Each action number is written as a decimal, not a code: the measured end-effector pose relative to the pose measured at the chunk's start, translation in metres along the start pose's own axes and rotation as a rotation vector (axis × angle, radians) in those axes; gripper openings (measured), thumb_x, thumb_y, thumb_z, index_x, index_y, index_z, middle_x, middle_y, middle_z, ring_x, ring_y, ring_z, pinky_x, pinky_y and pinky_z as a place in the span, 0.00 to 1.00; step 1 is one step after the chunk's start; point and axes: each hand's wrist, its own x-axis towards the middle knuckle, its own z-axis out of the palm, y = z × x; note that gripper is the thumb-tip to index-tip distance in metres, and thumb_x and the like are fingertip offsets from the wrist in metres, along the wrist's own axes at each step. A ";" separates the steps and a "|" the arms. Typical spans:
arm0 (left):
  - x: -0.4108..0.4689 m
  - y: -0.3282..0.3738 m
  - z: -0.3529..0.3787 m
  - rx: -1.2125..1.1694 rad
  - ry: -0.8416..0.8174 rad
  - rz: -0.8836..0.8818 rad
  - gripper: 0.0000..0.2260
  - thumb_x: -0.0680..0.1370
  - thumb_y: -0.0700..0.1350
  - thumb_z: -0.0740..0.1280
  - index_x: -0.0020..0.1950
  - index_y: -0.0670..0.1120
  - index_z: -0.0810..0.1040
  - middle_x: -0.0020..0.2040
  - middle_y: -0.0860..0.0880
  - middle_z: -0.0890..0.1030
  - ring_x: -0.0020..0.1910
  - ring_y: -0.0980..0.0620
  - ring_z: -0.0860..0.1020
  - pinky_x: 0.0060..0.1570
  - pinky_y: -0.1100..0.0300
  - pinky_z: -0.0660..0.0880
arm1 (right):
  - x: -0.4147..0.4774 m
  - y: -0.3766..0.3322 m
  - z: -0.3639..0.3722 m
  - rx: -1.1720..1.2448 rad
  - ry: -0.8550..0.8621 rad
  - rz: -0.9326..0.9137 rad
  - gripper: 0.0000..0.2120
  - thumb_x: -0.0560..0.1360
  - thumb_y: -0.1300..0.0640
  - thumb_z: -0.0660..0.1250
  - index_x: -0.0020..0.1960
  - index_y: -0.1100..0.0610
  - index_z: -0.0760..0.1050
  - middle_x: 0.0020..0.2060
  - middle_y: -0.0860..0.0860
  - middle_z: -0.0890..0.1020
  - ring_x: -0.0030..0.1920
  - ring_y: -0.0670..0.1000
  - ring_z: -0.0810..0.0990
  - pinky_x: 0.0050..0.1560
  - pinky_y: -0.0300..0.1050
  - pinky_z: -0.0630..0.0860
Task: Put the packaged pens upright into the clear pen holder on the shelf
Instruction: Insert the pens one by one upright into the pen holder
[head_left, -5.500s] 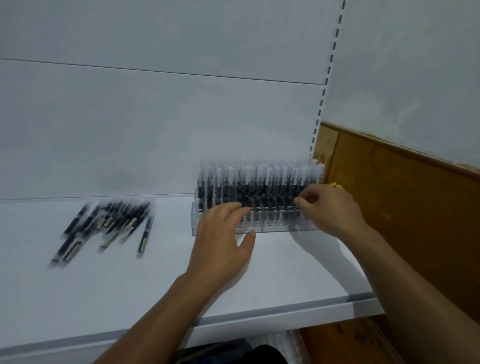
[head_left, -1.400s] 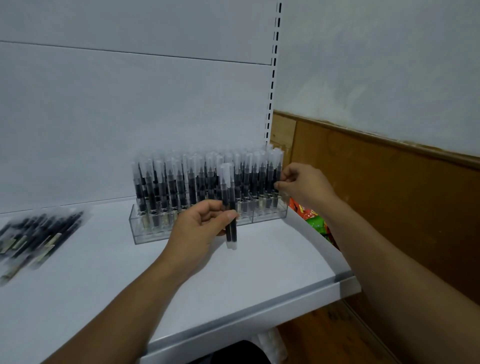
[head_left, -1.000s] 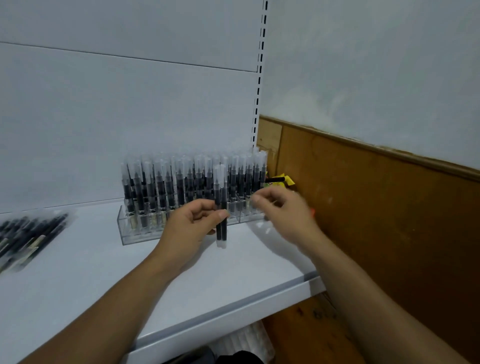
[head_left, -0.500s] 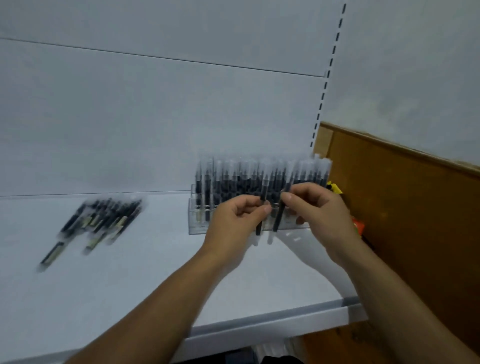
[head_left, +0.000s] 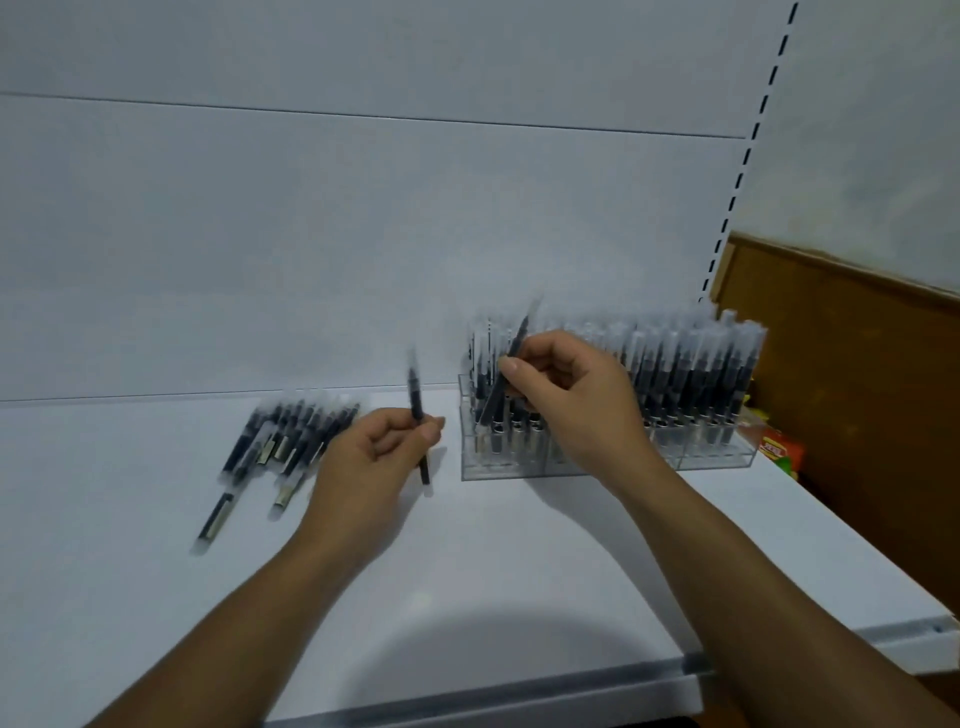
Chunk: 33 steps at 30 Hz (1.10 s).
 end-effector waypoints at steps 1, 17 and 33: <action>0.000 -0.002 0.000 0.023 -0.016 0.011 0.03 0.75 0.38 0.70 0.48 0.42 0.82 0.44 0.44 0.85 0.44 0.55 0.83 0.43 0.67 0.78 | 0.002 0.001 0.003 -0.015 0.001 0.005 0.03 0.75 0.56 0.72 0.44 0.50 0.80 0.39 0.52 0.84 0.44 0.54 0.84 0.48 0.56 0.82; 0.001 -0.007 -0.007 0.049 -0.073 0.045 0.04 0.73 0.41 0.73 0.43 0.50 0.85 0.42 0.44 0.84 0.47 0.40 0.81 0.49 0.54 0.79 | 0.008 0.002 0.014 -0.474 -0.110 0.014 0.04 0.73 0.49 0.73 0.43 0.47 0.79 0.35 0.41 0.81 0.37 0.41 0.79 0.43 0.41 0.80; -0.003 -0.013 0.004 0.253 -0.236 0.168 0.05 0.74 0.39 0.72 0.47 0.49 0.84 0.41 0.48 0.84 0.41 0.44 0.80 0.40 0.60 0.78 | -0.022 0.001 0.004 -0.049 -0.237 0.046 0.06 0.73 0.53 0.73 0.49 0.48 0.81 0.38 0.44 0.82 0.38 0.46 0.76 0.39 0.36 0.75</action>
